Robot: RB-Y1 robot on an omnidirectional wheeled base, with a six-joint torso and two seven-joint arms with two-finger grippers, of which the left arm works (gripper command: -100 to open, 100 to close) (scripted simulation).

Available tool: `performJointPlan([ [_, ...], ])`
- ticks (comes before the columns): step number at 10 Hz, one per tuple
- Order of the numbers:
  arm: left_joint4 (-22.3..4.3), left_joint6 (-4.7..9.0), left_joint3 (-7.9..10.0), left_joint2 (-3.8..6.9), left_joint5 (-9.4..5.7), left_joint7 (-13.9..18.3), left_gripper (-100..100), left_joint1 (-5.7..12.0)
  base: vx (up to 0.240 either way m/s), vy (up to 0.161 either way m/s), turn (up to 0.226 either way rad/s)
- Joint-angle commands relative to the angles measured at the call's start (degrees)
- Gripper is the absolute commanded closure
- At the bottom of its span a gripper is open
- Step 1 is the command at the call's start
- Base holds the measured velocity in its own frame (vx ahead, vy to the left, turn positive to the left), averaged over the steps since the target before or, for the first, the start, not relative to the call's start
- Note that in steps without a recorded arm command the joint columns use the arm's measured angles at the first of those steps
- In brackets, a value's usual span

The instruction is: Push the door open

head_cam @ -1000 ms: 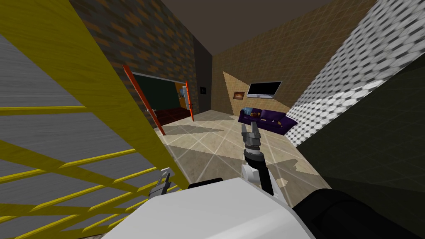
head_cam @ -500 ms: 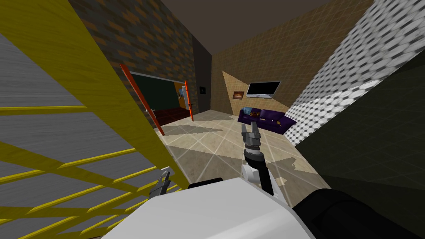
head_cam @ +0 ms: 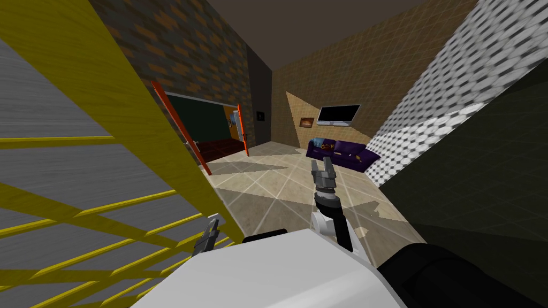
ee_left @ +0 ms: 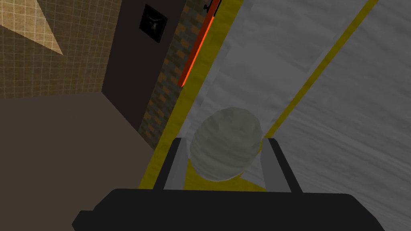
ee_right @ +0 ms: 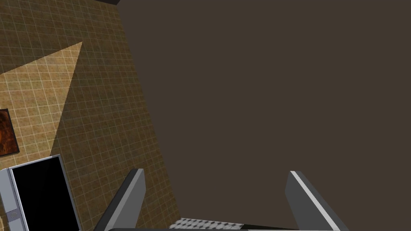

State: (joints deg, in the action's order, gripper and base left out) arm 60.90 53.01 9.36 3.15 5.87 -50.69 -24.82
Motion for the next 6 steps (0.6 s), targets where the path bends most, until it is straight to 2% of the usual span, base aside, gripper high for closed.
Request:
performJointPlan([
  [1, 0.03, 0.10, 0.49, 0.30, -0.61, 1.61, 100, 0.39, 0.004, 0.012, -0.016],
  [3, -0.60, 0.04, 0.39, 0.50, -2.01, 5.37, 100, 1.33, 0.004, 0.008, -0.014],
  [6, -0.96, 0.01, 0.32, 0.58, -2.81, 8.64, 100, 1.87, 0.003, 0.006, -0.012],
])
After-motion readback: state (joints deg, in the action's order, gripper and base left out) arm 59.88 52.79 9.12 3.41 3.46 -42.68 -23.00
